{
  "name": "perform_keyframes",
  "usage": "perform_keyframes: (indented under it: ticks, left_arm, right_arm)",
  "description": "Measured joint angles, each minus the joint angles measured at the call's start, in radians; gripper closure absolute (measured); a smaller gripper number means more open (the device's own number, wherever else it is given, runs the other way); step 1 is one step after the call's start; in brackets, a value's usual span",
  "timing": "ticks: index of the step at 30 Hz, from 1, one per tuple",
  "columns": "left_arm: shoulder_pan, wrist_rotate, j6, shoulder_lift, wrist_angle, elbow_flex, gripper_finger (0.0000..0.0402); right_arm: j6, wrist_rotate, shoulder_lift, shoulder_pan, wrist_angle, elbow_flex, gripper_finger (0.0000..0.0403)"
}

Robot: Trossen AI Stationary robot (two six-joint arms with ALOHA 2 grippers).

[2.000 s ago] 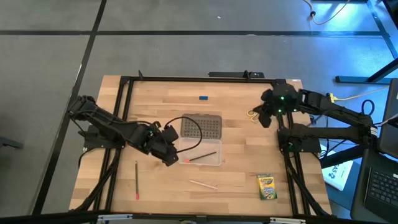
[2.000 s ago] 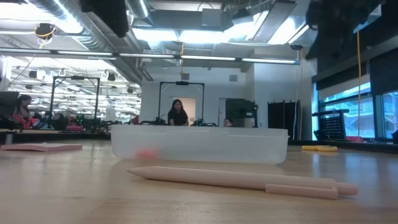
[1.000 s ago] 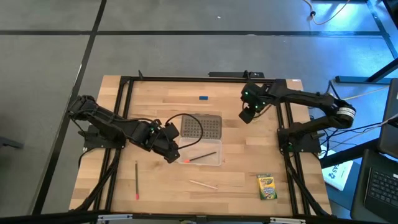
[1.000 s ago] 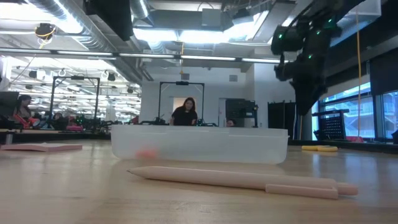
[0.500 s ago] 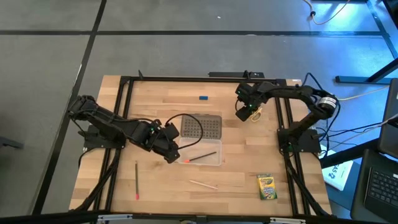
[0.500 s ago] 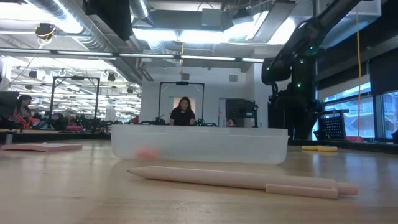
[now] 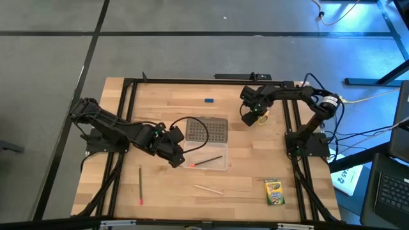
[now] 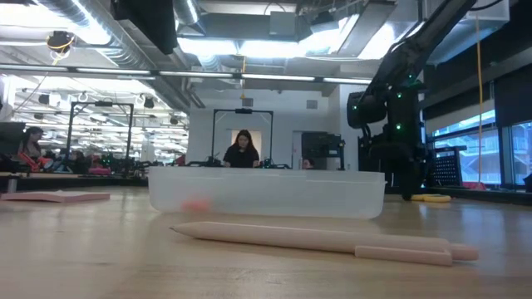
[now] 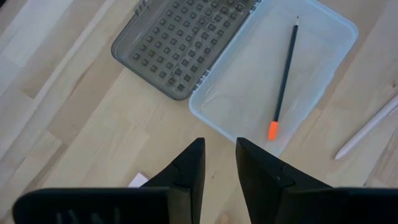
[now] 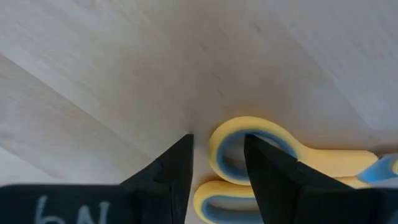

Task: Pack school essentials
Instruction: Put the yellow scissors into the black supply box

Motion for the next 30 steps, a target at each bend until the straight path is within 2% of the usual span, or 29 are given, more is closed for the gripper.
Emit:
perform_keyframes:
  ticks: [7,18,30]
  left_arm:
    - [0.000,0.000,0.000,0.000,0.000,0.000,0.0318]
    - [0.000,0.000,0.001,0.000,0.000,0.000,0.0318]
    - [0.000,0.000,0.002,0.000,0.000,0.000,0.0318]
  right_arm:
    - [-0.004,-0.002,0.021,0.000,0.000,0.003,0.0269]
    - [-0.086,-0.004,0.023,0.002,0.002,0.000,0.0380]
    - [-0.197,0.072,0.004,0.069,-0.004,-0.001,0.0383]
